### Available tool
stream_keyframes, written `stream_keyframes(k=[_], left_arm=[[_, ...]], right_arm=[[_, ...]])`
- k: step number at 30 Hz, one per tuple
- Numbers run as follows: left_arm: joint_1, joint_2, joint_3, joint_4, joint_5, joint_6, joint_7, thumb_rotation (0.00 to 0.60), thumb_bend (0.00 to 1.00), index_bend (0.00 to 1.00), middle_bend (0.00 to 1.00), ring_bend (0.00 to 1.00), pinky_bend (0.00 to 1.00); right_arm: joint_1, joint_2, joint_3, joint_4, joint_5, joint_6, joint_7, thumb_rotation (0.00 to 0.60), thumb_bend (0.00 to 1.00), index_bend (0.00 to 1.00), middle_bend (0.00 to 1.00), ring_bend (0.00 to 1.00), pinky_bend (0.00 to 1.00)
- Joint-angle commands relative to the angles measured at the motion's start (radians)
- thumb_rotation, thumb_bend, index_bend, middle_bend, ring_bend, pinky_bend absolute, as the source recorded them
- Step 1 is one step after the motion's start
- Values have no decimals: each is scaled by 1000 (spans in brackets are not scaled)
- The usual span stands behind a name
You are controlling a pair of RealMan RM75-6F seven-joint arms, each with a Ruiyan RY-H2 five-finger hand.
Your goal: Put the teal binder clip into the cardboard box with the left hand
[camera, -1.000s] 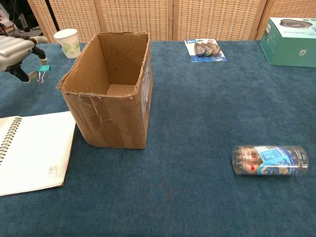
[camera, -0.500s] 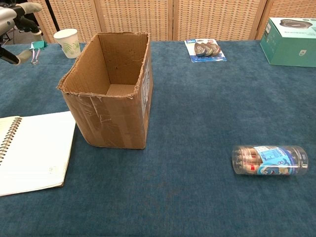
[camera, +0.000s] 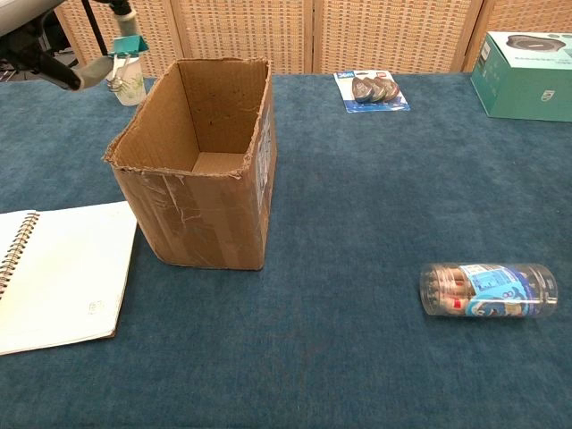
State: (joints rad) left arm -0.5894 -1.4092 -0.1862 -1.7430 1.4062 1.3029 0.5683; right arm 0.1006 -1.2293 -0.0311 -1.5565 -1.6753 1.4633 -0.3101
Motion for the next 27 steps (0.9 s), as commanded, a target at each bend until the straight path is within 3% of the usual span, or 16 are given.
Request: stream_keyframes(k=[1, 7, 13, 15, 20, 27], left_arm=[[-38, -67, -19, -33, -26, -17, 92, 600, 482, 570, 0, 0, 0], [-70, -149, -38, 3, -91, -36, 168, 600, 482, 570, 0, 0, 0], [-80, -187, -41, 44, -117, -37, 165, 600, 471, 567, 0, 0, 0], [-81, -190, -40, 53, -118, -37, 164, 600, 456, 529, 0, 0, 0], [-81, -191, -38, 60, -110, -31, 137, 600, 393, 299, 0, 0, 0], [-76, -182, -31, 63, -86, -20, 98, 600, 331, 237, 0, 0, 0]], right_arm=[[1, 5, 0, -3, 3, -3, 8, 600, 156, 0, 0, 0, 0], [4, 13, 0, -3, 1, -4, 29, 600, 156, 0, 0, 0, 0], [3, 17, -1, -1, -1, 0, 43, 600, 156, 0, 0, 0, 0], [3, 17, -1, 0, -2, 0, 42, 600, 156, 0, 0, 0, 0], [3, 15, -3, 0, -6, -1, 39, 600, 156, 0, 0, 0, 0], [4, 13, -2, -1, -5, -2, 34, 600, 156, 0, 0, 0, 0]])
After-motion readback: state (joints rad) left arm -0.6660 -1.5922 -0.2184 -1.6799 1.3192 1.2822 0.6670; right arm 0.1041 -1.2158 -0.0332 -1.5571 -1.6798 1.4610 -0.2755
